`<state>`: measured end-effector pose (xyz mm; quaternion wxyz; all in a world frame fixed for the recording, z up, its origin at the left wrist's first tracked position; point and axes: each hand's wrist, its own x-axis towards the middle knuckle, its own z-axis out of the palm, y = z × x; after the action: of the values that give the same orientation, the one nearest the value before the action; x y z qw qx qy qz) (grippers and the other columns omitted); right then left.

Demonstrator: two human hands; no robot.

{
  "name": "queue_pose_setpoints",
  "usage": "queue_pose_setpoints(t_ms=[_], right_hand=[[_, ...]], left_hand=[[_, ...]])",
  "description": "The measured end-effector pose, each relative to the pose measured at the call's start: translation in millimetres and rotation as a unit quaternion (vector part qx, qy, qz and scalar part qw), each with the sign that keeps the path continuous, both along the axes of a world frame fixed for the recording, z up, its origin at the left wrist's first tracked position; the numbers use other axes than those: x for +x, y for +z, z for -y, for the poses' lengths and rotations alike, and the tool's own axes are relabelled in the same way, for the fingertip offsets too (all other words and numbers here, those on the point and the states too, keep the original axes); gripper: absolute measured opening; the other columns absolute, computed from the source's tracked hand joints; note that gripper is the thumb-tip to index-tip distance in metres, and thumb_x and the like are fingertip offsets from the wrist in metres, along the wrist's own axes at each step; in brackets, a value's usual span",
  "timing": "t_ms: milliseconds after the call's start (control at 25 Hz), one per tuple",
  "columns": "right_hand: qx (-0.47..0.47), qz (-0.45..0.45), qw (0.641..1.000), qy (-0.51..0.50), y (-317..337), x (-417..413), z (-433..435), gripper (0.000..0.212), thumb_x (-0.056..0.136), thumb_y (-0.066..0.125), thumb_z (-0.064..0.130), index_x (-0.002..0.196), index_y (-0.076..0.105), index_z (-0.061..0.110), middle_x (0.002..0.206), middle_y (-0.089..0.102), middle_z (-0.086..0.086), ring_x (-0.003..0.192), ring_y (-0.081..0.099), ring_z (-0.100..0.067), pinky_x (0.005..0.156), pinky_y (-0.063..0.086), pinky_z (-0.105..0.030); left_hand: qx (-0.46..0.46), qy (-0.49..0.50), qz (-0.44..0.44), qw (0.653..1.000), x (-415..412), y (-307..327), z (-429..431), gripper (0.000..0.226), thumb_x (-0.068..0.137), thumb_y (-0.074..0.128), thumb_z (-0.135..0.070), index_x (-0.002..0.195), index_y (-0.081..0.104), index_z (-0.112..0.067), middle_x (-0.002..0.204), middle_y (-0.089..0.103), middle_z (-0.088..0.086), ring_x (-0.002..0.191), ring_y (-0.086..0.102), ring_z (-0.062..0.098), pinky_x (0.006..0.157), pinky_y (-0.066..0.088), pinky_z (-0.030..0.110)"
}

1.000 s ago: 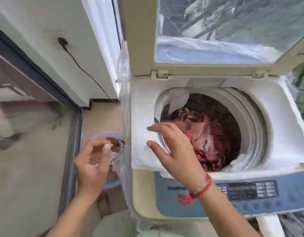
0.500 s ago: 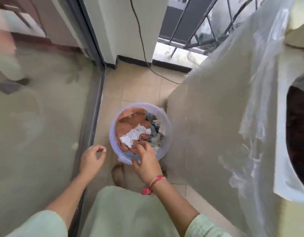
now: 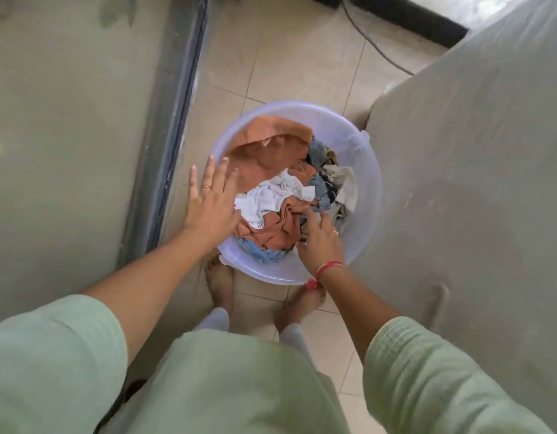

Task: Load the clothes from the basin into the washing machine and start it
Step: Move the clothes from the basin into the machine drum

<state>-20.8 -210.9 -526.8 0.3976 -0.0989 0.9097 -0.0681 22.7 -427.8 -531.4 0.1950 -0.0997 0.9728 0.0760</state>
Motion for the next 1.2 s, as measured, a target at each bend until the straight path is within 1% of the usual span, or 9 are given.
queue_pose_setpoints(t_ms=[280, 400, 520, 680, 800, 920, 1000, 1080, 1200], right_hand=[[-0.172, -0.207, 0.963, -0.03, -32.2, -84.6, 85.4, 0.084, 0.078, 0.069, 0.021, 0.148, 0.021, 0.021, 0.157, 0.005, -0.013, 0.139, 0.026, -0.033, 0.109, 0.033, -0.049], [-0.159, -0.228, 0.959, -0.057, -46.3, -92.4, 104.0, 0.039, 0.077, 0.065, 0.021, 0.115, 0.053, 0.021, 0.156, 0.01, -0.012, 0.13, 0.039, -0.033, 0.095, 0.042, -0.045], [-0.169, -0.2, 0.962, -0.077, -54.4, -73.9, 97.8, 0.011, 0.085, 0.056, 0.017, 0.095, 0.058, 0.015, 0.15, 0.027, -0.008, 0.13, 0.036, -0.032, 0.097, 0.037, -0.046], [-0.276, -0.241, 0.92, -0.14, -36.1, -57.8, 67.6, 0.012, 0.083, 0.043, 0.002, 0.089, 0.053, 0.006, 0.102, 0.06, -0.012, 0.095, 0.05, -0.021, 0.095, 0.043, -0.052], [-0.321, -0.214, 0.905, -0.18, 3.4, -34.3, 49.1, 0.011, 0.086, 0.037, 0.002, 0.089, 0.048, 0.003, 0.075, 0.056, -0.006, 0.074, 0.05, -0.022, 0.082, 0.048, -0.047], [-0.318, -0.17, 0.91, -0.204, 34.9, -2.2, 34.0, 0.009, 0.092, 0.045, 0.011, 0.099, 0.05, 0.009, 0.09, 0.06, -0.001, 0.084, 0.058, -0.024, 0.074, 0.048, -0.041], [-0.313, -0.149, 0.912, -0.218, 47.5, 13.4, 29.1, 0.028, 0.089, 0.052, 0.007, 0.116, 0.051, 0.01, 0.109, 0.06, -0.004, 0.103, 0.056, -0.021, 0.089, 0.046, -0.035], [-0.305, -0.134, 0.916, -0.222, 57.5, 18.8, 30.8, 0.048, 0.084, 0.056, 0.002, 0.13, 0.046, 0.012, 0.124, 0.053, -0.006, 0.116, 0.049, -0.019, 0.097, 0.038, -0.022], [-0.306, -0.118, 0.925, -0.193, 64.4, 2.3, 44.3, 0.066, 0.077, 0.062, 0.002, 0.137, 0.039, 0.016, 0.132, 0.042, -0.006, 0.122, 0.043, -0.02, 0.098, 0.034, -0.019]], left_hand=[[0.041, 0.076, -0.118, 0.989, -18.2, -23.2, 10.8, 0.082, 0.081, 0.063, -0.037, 0.149, 0.02, -0.02, 0.156, 0.009, 0.019, 0.144, 0.003, 0.038, 0.111, -0.002, 0.059], [0.095, 0.116, -0.127, 0.981, -49.3, -18.6, 17.1, 0.053, 0.081, 0.066, -0.031, 0.131, 0.048, -0.025, 0.155, 0.015, 0.014, 0.144, 0.0, 0.039, 0.111, -0.002, 0.058], [0.1, 0.164, -0.133, 0.972, -73.0, -16.8, 22.9, 0.021, 0.083, 0.065, -0.029, 0.103, 0.061, -0.024, 0.153, 0.022, 0.009, 0.145, 0.002, 0.034, 0.112, -0.002, 0.057], [0.107, 0.14, -0.135, 0.975, -67.1, -13.7, 18.3, 0.012, 0.087, 0.061, -0.027, 0.092, 0.061, -0.016, 0.15, 0.028, 0.009, 0.145, 0.007, 0.031, 0.113, -0.002, 0.054], [0.158, 0.122, -0.179, 0.963, -45.2, 4.3, 10.3, 0.011, 0.094, 0.049, -0.02, 0.094, 0.056, -0.011, 0.141, 0.043, 0.01, 0.142, 0.02, 0.03, 0.114, 0.002, 0.052], [0.275, 0.151, -0.22, 0.924, -28.2, 42.1, 0.8, 0.007, 0.096, 0.037, -0.015, 0.099, 0.042, -0.019, 0.104, 0.064, 0.011, 0.107, 0.057, 0.034, 0.107, 0.029, 0.053], [0.296, 0.194, -0.226, 0.908, -21.0, 65.4, 0.1, 0.006, 0.095, 0.033, -0.019, 0.097, 0.035, -0.024, 0.089, 0.065, 0.013, 0.08, 0.06, 0.039, 0.074, 0.046, 0.043], [0.271, 0.212, -0.236, 0.909, -16.4, 79.5, 5.5, 0.004, 0.095, 0.032, -0.02, 0.097, 0.035, -0.023, 0.079, 0.062, 0.013, 0.069, 0.057, 0.041, 0.055, 0.03, 0.035], [0.251, 0.178, -0.253, 0.917, -17.7, 95.6, 10.9, 0.004, 0.097, 0.035, -0.015, 0.098, 0.039, -0.015, 0.068, 0.049, -0.001, 0.058, 0.052, 0.034, 0.054, 0.018, 0.031]])
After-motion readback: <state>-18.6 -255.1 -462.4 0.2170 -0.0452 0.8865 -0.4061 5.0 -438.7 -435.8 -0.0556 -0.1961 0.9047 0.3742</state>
